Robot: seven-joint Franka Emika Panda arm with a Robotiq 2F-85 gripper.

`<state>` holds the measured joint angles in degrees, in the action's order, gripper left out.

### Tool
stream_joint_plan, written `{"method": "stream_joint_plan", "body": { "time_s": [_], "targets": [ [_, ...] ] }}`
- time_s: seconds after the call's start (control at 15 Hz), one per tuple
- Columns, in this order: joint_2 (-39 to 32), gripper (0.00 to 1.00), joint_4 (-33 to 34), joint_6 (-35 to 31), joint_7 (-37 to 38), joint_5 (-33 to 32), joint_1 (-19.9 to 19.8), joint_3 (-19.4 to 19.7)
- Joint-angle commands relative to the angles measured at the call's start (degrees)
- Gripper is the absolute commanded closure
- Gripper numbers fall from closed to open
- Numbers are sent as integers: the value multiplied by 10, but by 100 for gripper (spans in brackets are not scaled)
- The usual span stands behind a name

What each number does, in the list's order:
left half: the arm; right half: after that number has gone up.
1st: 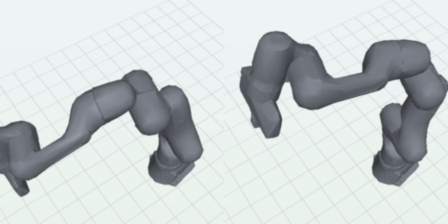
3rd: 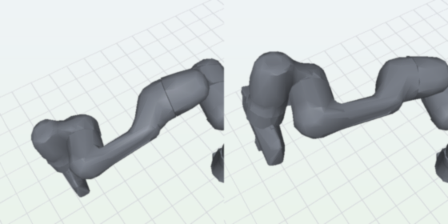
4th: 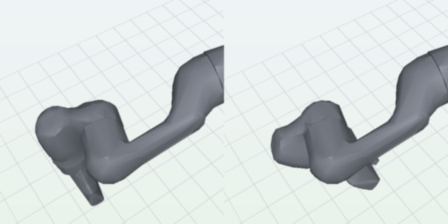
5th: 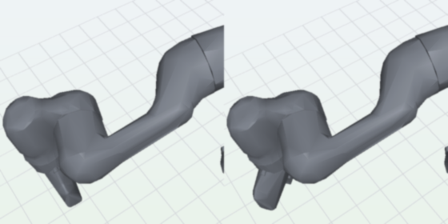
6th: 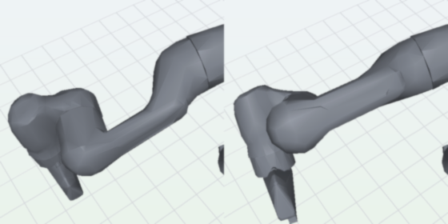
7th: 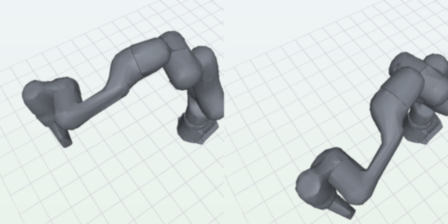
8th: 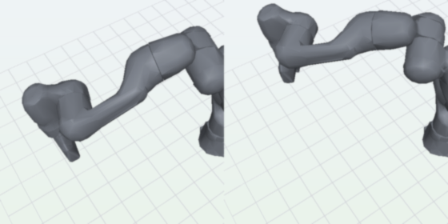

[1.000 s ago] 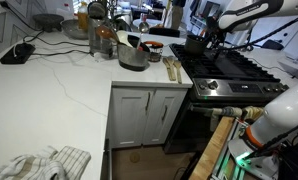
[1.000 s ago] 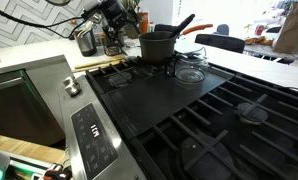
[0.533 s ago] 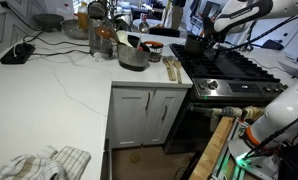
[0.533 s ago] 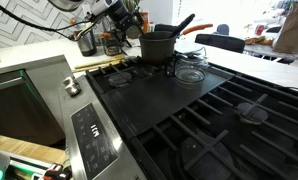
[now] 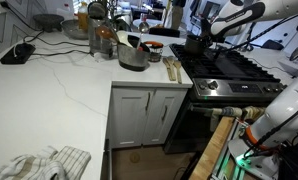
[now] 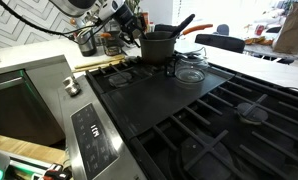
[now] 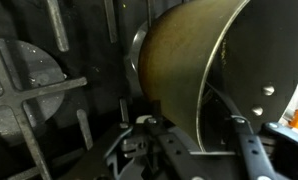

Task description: Move the pot from the rear left plate onto the front left plate

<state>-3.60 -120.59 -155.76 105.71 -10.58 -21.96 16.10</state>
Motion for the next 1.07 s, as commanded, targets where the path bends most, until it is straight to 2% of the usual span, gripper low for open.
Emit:
{"method": "stream_joint_plan", "body": {
  "time_s": [0.0, 0.07, 0.2, 0.67, 1.0],
  "targets": [
    [-20, 66, 13, -15, -15, 18, 16, 19],
    [-20, 83, 14, -10, -16, 19, 18, 21],
    [-18, 99, 12, -5, -20, 22, 21, 22],
    [4, 98, 3, 36, -46, 38, 30, 19],
    [30, 98, -6, 101, -61, 36, 36, 17]
  ]
}}
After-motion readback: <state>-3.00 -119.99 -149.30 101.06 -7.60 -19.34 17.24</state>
